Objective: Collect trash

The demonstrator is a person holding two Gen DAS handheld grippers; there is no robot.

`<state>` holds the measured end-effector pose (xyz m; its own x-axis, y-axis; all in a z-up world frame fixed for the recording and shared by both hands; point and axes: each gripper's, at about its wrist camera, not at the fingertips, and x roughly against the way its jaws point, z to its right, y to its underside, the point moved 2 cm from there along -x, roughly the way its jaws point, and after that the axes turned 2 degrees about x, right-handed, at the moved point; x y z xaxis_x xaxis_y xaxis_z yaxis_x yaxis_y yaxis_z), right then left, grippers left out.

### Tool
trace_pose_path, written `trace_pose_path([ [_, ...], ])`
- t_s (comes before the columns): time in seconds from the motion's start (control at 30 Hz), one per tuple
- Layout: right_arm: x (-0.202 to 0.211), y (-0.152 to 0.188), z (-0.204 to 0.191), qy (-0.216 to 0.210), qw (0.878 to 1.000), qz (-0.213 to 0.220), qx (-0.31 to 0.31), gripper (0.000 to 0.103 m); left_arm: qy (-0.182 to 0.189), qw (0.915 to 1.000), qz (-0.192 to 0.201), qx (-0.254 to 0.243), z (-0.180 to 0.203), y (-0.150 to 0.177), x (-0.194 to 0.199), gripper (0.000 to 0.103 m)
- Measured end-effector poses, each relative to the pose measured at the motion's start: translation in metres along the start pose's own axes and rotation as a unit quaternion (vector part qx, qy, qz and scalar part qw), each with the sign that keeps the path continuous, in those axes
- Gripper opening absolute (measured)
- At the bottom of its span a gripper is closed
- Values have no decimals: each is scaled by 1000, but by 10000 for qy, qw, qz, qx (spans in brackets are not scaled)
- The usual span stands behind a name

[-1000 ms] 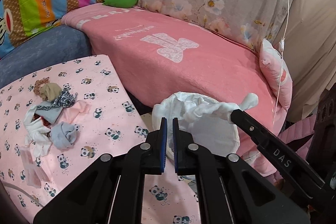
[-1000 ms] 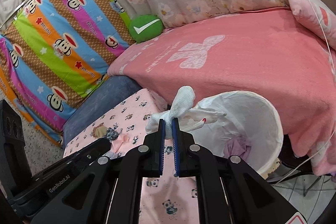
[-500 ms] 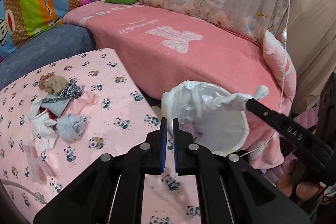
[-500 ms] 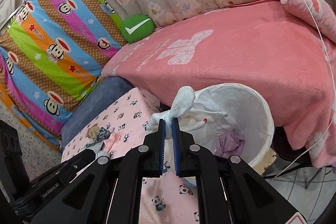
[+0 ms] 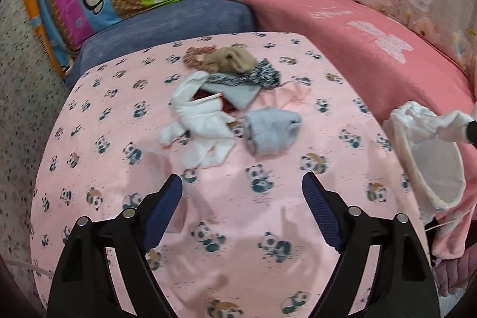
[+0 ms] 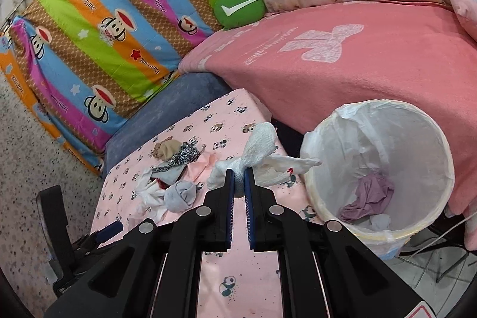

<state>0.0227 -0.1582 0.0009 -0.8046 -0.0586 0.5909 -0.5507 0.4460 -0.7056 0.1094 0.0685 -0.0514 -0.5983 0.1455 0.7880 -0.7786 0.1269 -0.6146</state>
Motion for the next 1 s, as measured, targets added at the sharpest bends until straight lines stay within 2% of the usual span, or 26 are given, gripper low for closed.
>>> trace_pose_path([
  [0.13,-13,5,-18,-49,9999,-122,70,9,-215,9990,-245,294,-37,11,-21,79],
  [0.27,-25,9,-33,-78,9995,-242,187,9,-266,9975,-382,538,-58,16,-34,78],
  [0.37,-30,11,-38,-92,9992,-306,233,9,-219,9970,-465,575,-64,19,-42,64],
  [0.47,-36,13,-43,-97,9989,-366,266,9,-28,9962,-607,628,-67,23,-50,42],
  [0.5,-38,13,-44,-100,9988,-386,274,9,26,9961,-626,622,-67,24,-51,31],
  [0.53,-39,14,-45,-101,9988,-393,279,9,62,9961,-630,611,-66,24,-50,28],
  [0.8,-40,13,-45,-115,9989,-374,255,9,402,9981,-360,312,-34,14,-24,23],
  [1.0,-28,7,-29,-79,9996,-220,138,9,926,9957,-59,23,10,3,9,23],
])
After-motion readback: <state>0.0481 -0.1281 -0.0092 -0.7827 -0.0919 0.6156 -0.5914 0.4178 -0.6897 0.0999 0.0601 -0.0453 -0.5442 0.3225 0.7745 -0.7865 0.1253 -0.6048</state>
